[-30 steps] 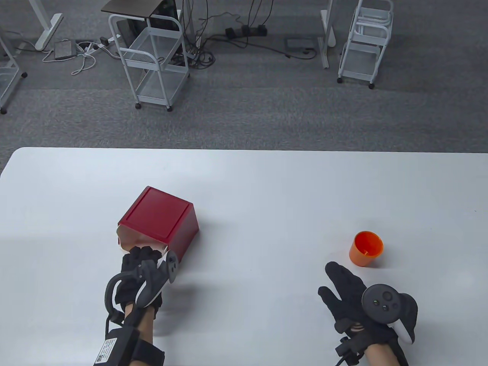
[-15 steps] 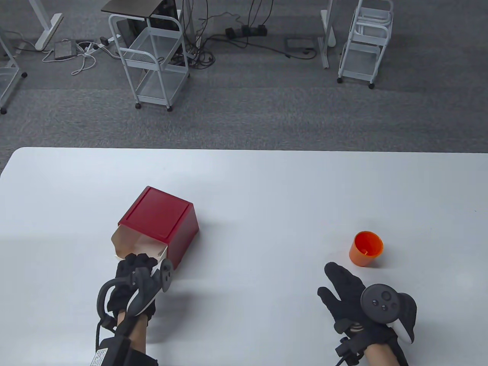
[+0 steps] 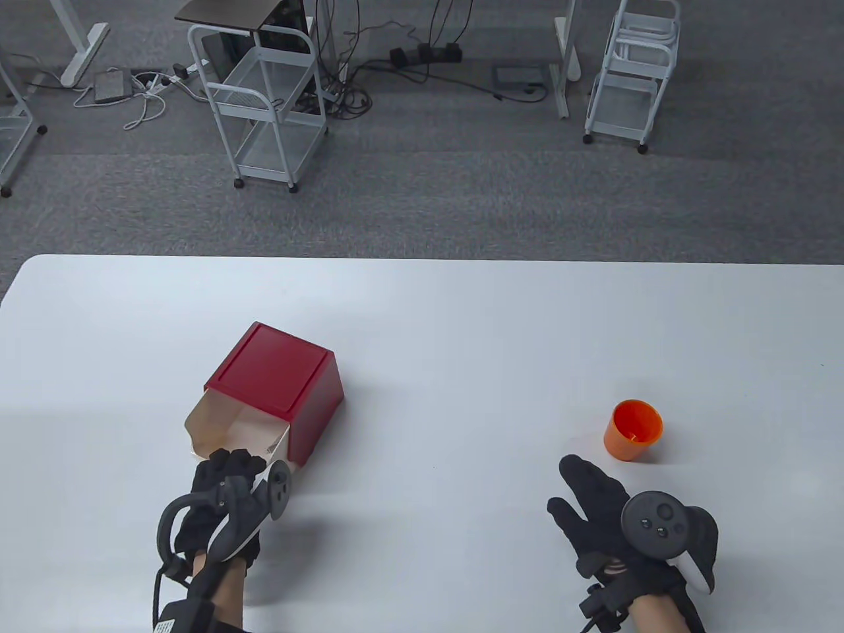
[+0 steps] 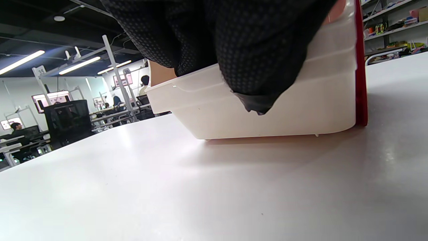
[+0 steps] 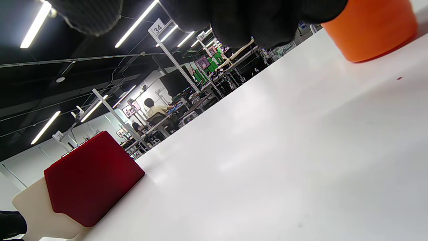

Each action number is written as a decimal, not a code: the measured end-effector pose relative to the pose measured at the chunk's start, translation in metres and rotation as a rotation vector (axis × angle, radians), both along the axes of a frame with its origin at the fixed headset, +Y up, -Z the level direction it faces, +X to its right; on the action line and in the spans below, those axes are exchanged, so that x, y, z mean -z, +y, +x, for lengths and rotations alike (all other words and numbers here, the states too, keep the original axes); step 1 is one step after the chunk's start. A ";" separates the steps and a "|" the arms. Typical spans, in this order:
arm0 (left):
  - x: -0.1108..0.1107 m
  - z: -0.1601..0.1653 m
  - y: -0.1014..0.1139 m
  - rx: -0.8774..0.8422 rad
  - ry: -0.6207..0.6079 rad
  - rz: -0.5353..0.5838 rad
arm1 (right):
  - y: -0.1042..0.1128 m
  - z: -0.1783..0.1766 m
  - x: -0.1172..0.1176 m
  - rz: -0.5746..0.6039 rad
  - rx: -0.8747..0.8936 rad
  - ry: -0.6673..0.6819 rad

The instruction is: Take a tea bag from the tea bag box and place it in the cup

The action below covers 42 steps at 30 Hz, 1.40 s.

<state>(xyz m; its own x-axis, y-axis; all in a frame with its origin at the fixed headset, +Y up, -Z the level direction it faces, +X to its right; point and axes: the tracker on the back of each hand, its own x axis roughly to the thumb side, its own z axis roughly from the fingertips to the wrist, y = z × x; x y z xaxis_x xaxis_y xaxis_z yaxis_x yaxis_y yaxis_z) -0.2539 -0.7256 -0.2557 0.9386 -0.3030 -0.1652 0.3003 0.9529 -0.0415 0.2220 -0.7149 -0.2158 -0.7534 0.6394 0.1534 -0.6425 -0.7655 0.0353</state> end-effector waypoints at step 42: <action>-0.028 -0.018 -0.001 -0.006 -0.007 -0.041 | -0.002 -0.003 0.000 -0.009 -0.012 0.008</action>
<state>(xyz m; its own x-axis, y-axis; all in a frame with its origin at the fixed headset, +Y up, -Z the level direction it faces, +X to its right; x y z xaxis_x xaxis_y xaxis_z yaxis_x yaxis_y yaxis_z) -0.2716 -0.7265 -0.2275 0.9416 -0.3035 -0.1459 0.2948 0.9523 -0.0784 0.2194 -0.7164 -0.2154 -0.7600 0.6314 0.1542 -0.6326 -0.7730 0.0474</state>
